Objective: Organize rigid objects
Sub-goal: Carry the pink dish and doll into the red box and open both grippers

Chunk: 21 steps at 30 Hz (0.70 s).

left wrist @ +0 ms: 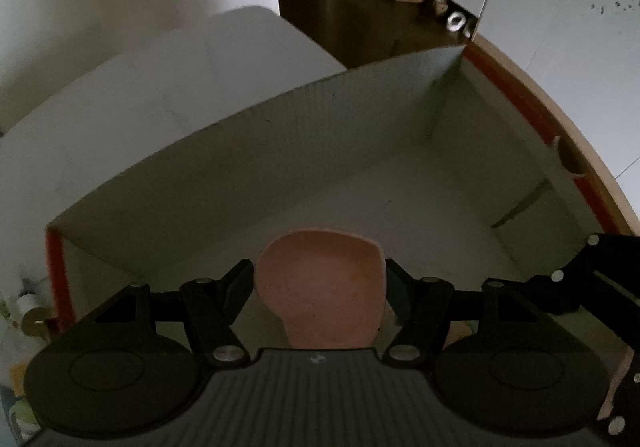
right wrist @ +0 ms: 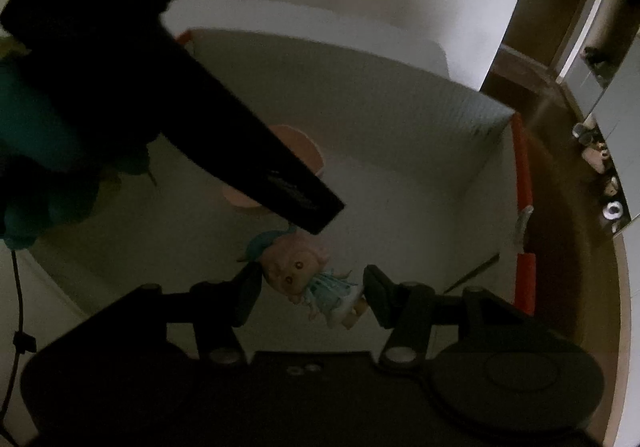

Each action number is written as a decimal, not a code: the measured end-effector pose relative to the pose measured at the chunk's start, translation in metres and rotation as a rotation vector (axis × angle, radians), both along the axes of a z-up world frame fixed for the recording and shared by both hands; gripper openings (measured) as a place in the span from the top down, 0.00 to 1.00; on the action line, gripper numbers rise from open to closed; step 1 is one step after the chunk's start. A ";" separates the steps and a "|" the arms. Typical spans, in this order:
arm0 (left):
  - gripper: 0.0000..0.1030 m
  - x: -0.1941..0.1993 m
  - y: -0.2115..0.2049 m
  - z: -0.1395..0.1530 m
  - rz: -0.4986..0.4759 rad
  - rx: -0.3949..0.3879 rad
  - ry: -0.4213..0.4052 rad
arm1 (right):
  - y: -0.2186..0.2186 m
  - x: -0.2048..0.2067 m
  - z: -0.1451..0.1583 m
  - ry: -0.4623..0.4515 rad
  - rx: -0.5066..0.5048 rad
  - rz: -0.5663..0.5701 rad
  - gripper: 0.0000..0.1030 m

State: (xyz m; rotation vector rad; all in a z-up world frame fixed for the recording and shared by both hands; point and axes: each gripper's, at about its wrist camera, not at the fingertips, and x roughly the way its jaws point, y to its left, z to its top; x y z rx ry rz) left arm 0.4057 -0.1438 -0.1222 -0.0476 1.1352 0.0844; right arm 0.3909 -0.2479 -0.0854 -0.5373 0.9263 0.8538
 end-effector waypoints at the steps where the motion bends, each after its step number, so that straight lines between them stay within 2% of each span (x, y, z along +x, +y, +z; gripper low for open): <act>1: 0.33 0.003 0.001 -0.004 0.001 -0.001 0.014 | 0.001 0.002 -0.001 0.013 -0.008 -0.003 0.47; 5: 0.33 0.011 0.003 -0.016 0.008 0.005 0.060 | 0.003 0.006 -0.008 0.059 -0.041 -0.020 0.46; 9: 0.33 0.015 0.006 -0.024 0.020 -0.007 0.091 | 0.006 0.004 -0.009 0.065 -0.071 -0.020 0.46; 17: 0.32 0.019 0.002 -0.020 0.001 0.013 0.089 | -0.004 0.009 -0.012 0.085 -0.079 -0.034 0.47; 21: 0.32 0.021 -0.006 -0.018 -0.001 0.020 0.089 | -0.006 0.004 -0.009 0.069 -0.078 -0.033 0.43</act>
